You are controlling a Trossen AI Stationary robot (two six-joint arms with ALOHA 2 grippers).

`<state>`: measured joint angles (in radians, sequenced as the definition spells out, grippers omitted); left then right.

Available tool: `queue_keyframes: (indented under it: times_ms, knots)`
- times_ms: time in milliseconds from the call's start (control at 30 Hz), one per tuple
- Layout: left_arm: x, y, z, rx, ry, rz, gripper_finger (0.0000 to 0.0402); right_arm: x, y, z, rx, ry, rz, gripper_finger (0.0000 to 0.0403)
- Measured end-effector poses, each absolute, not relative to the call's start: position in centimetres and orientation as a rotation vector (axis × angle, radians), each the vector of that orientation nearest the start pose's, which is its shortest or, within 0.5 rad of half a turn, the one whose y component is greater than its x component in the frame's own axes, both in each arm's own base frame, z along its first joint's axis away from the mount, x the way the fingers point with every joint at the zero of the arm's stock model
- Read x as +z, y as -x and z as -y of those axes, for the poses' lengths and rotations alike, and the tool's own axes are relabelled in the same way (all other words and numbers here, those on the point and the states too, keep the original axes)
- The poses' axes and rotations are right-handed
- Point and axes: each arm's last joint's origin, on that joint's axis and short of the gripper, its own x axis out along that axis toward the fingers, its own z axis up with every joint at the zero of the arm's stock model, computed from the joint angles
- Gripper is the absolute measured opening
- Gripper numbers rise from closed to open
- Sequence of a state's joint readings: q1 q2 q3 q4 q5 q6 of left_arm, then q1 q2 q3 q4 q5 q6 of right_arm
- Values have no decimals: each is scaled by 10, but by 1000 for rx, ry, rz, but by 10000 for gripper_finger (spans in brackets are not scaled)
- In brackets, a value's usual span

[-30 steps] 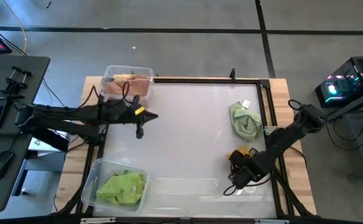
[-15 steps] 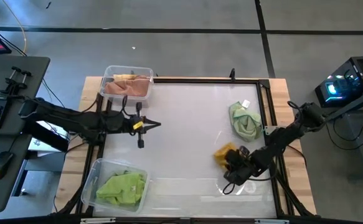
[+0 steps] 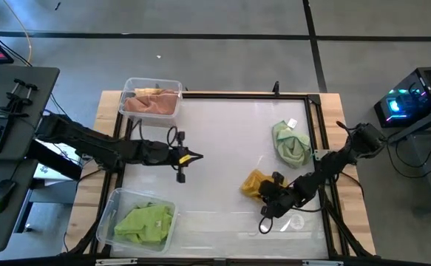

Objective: Sort towels by color in basket
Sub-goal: Put the yellow towel into the top transparent bin

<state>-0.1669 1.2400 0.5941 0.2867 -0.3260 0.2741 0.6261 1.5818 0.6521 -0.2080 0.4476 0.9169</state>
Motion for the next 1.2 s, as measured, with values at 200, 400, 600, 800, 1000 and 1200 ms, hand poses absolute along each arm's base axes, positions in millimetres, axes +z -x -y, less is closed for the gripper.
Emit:
queue_keyframes:
  times_ms: [200,400,600,800,1000,1200]
  knots:
    - [205,-266,38,20,-371,-375,0,123,-227,-131,-258,-224,-875,23]
    - [193,-275,44,-124,-351,-349,17,112,-229,-113,-200,-252,-640,22]
    - [186,-288,47,-150,-346,-264,79,112,-228,-94,-258,-309,-445,22]
    - [176,-301,50,-168,-458,-133,150,127,-244,-84,-285,-316,-339,21]
    - [168,-318,52,-154,-567,-46,203,143,-267,-64,-361,-413,-265,21]
    - [161,-338,50,77,-650,-136,244,162,-285,-56,-262,-341,-231,21]
